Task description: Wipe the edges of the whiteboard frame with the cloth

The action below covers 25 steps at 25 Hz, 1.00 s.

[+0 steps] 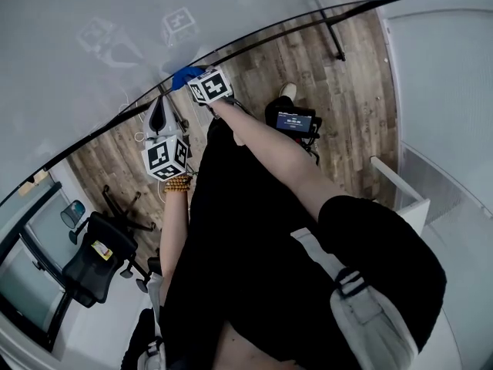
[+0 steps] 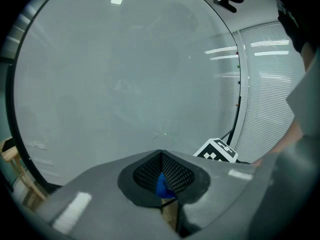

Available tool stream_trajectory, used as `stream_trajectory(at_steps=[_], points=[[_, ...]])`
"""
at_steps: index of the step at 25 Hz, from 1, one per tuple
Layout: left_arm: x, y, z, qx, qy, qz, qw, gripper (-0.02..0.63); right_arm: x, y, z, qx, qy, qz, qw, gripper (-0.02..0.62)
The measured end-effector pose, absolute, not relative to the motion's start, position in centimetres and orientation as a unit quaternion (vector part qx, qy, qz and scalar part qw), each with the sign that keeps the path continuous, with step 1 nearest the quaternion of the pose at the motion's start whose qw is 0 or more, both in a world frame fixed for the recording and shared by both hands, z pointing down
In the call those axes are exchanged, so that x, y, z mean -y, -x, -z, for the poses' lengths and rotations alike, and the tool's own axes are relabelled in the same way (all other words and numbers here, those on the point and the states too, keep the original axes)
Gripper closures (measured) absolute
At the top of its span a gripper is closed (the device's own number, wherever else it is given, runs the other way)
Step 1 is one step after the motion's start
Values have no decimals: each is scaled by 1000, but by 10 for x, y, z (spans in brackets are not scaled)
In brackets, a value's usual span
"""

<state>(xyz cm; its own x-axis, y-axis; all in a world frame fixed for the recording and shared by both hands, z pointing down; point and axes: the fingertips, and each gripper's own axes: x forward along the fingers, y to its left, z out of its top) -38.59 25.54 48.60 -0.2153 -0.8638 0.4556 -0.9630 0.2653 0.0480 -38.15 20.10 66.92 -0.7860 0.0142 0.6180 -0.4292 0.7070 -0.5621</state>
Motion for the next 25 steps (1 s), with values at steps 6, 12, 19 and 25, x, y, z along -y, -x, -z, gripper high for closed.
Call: stream_trajectory(at_steps=[6,12,19,25], points=[[-235,372,-484,766,-600,-118,198,508,-191,369,-666,875,-114,-356,308,505],[-215,357,-488,765,-601,-115,199,508,-180,354,-669,872,-112,-365,308,505],[-199,341,-493,765,-601,-114,202,508,-165,337,-673,871,-110,-363,312,505],[-178,323,-504,763,-603,-111,205,508,-144,314,-685,869,-116,-361,318,505]])
